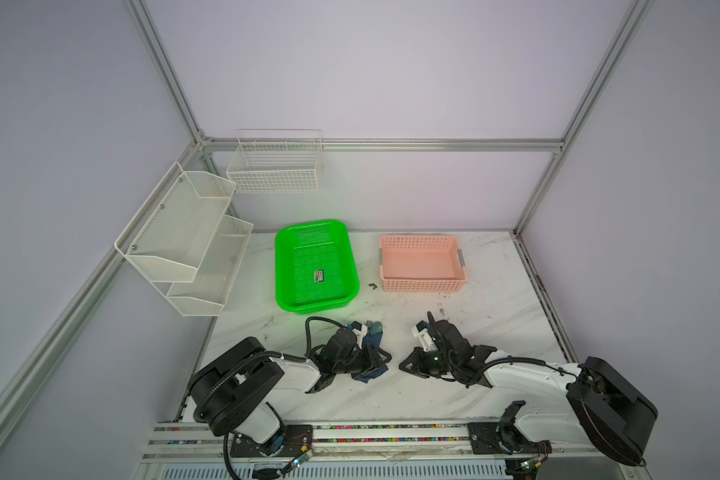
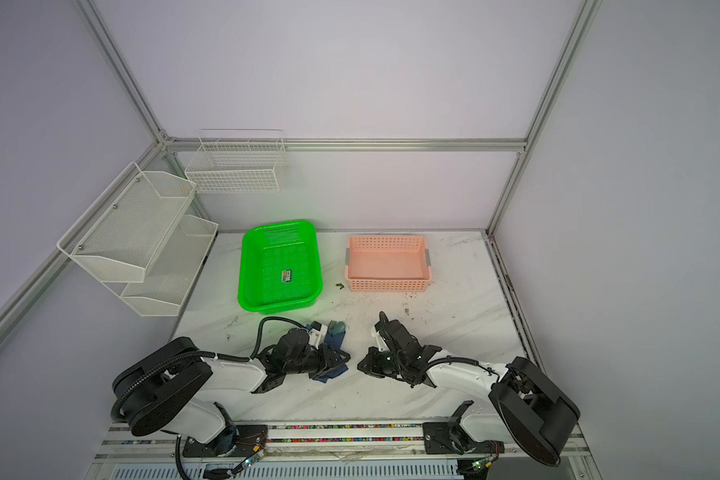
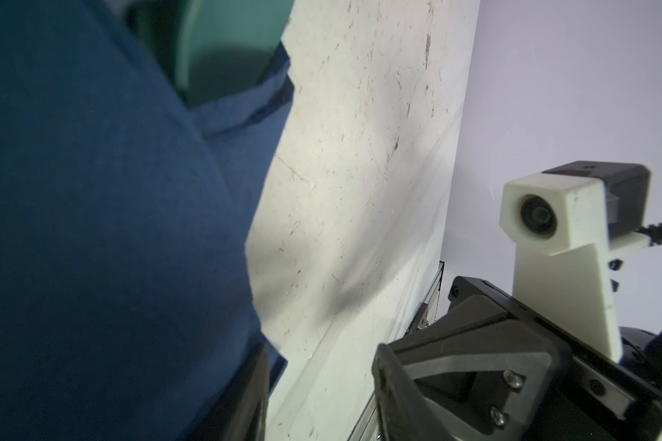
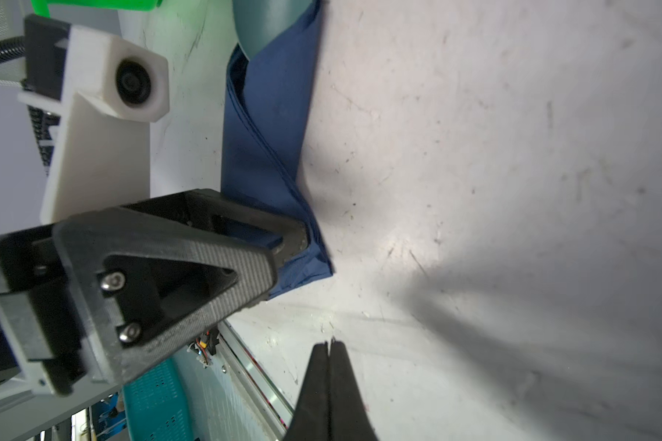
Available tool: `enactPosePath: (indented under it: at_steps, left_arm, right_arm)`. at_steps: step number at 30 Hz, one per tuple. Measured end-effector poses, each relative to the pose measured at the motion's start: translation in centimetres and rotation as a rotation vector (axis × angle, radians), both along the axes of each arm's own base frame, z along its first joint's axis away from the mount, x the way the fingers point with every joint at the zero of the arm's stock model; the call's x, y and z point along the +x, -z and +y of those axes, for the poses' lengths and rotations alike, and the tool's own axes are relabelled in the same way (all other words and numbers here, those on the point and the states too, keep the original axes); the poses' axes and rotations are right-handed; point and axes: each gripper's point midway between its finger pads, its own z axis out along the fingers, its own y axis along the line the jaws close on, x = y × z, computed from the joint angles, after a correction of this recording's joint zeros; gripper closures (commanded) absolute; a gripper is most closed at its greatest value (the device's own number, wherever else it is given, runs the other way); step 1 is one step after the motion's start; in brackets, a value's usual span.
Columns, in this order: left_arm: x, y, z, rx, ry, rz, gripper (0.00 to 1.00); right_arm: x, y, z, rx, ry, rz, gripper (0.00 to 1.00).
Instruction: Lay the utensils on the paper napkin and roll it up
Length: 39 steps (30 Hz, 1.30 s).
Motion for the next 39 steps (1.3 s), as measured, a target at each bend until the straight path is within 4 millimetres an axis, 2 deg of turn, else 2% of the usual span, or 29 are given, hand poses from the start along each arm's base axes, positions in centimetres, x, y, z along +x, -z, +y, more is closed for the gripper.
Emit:
enactPosePath:
  at_steps: [9, 17, 27, 35, 39]
  left_arm:
    - [0.1, -0.1, 0.3, -0.029, -0.021, -0.001, 0.54]
    - [0.2, -0.1, 0.5, -0.073, -0.045, 0.008, 0.53]
    - [0.6, -0.1, -0.1, -0.145, -0.052, 0.022, 0.53]
    - [0.5, -0.3, 0.0, -0.157, -0.054, 0.022, 0.52]
    - [0.5, -0.3, 0.0, -0.162, -0.055, 0.018, 0.52]
  right_arm:
    - [0.1, -0.3, 2.6, 0.106, -0.009, -0.010, 1.00]
    - [0.6, 0.7, 3.2, 0.122, 0.005, -0.001, 1.00]
    - [1.0, 0.5, 4.0, 0.136, 0.004, -0.016, 1.00]
    - [0.4, 3.1, 4.4, 0.090, -0.011, 0.021, 1.00]
    - [0.7, 3.1, 4.7, 0.097, -0.009, 0.009, 1.00]
